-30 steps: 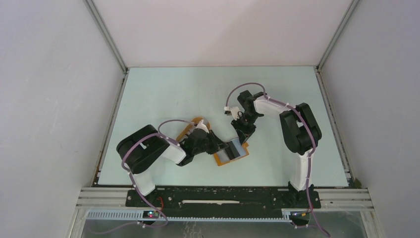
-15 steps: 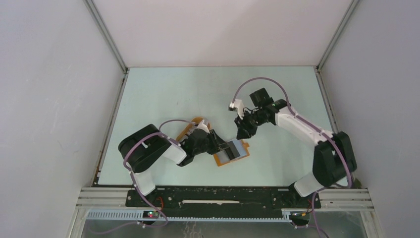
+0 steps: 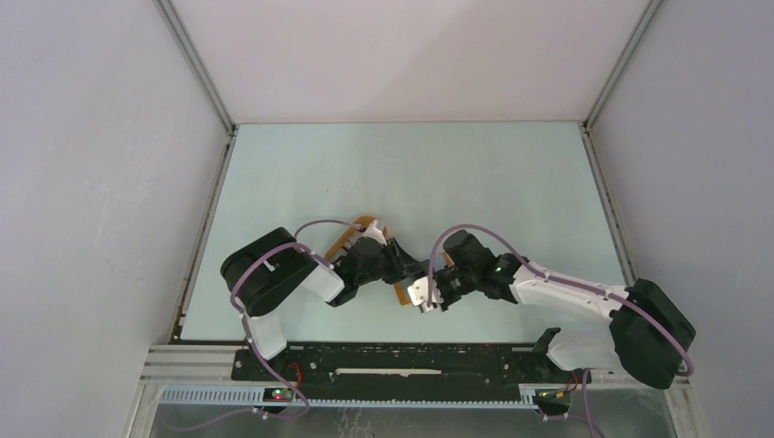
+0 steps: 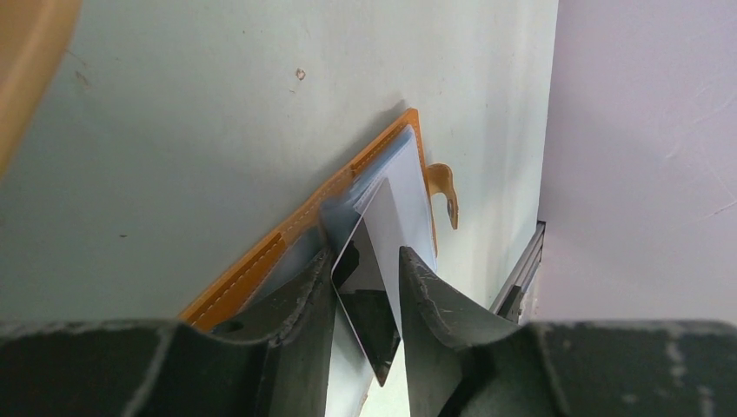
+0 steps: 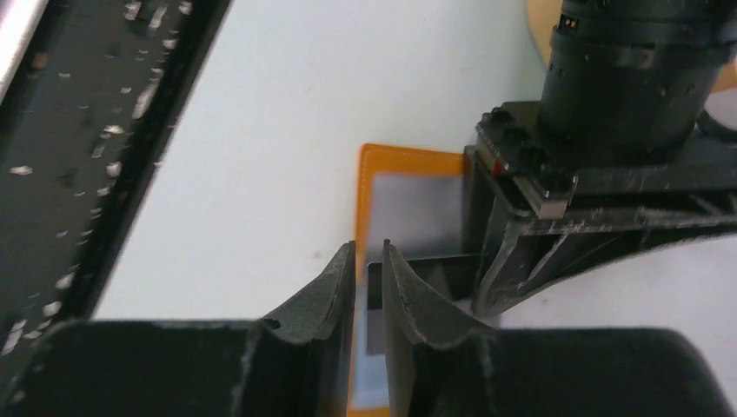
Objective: Put the credit cards into the card holder
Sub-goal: Insert the credit card into the card holder.
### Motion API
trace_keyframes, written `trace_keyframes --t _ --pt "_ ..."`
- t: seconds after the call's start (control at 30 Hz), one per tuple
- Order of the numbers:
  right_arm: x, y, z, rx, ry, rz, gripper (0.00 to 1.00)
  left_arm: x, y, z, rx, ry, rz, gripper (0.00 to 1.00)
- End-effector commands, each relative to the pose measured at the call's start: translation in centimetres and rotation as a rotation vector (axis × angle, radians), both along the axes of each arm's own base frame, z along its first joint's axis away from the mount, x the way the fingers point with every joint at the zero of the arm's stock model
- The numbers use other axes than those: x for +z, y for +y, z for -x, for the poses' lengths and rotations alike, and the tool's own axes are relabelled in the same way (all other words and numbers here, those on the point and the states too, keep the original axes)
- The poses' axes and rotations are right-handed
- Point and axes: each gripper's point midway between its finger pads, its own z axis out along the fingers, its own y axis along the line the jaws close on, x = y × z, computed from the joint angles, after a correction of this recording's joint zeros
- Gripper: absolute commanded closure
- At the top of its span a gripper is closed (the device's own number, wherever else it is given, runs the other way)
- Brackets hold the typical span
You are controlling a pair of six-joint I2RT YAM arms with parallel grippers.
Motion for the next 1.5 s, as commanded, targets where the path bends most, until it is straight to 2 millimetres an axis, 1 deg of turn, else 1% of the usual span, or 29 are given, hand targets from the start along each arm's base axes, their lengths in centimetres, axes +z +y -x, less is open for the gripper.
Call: trace_keyframes --t 0.0,0.1,0.2,0.27,0.4,0.53,0.77,0.97,1.23,1.27,1.33,1.4,1.47 --pt "0.8 3.3 -3.5 -0.014 -0.256 -0.023 0.76 -2.1 1.0 0.9 -0.022 0.012 -0.063 0.62" --pt "-0.2 4.2 -4.1 -0.048 -0.284 0.025 0.79 -2.2 1.1 0.9 -0.021 0.012 -0.063 0.62" --pt "-1.4 4.4 -5.0 -0.09 -0.286 0.085 0.83 -2.3 1.0 0.9 -0.022 0.014 -0.062 0.62" --pt "-1.8 4.5 -5.4 -0.106 -0.296 0.102 0.84 -2.3 1.0 0.9 -0.023 0.013 -0.059 0.62" --pt "-2.4 4.1 -5.8 -0.12 -0.311 0.145 0.85 -2.4 1.1 0.9 -0.023 0.013 -0.06 0.62" --pt "-2.8 3.0 -6.0 -0.103 -0.341 0.2 0.9 -2.5 1.2 0.8 -0.022 0.011 -0.064 0.62" --pt "-2.8 1.0 -6.8 -0.117 -0.344 0.234 0.92 -2.8 1.1 0.7 -0.026 0.016 -0.064 0.62" --pt "-2.5 0.7 -7.1 -0.132 -0.347 0.23 0.92 -2.9 1.1 0.6 -0.025 0.014 -0.065 0.61" --pt "-2.9 -1.0 -7.7 -0.139 -0.334 0.269 0.91 -3.0 1.1 0.6 -0.026 0.015 -0.067 0.61" --pt "-2.7 -1.0 -7.7 -0.146 -0.323 0.258 0.91 -2.9 1.1 0.6 -0.026 0.013 -0.064 0.61" --pt "-1.9 -0.3 -7.1 -0.152 -0.289 0.207 0.89 -2.8 1.1 0.6 -0.026 0.009 -0.061 0.61" --pt "-1.0 0.7 -6.2 -0.155 -0.237 0.147 0.84 -2.6 1.1 0.5 -0.024 0.006 -0.058 0.61" --pt "-0.5 1.9 -5.2 -0.147 -0.2 0.116 0.83 -2.5 1.1 0.5 -0.023 0.005 -0.057 0.61"
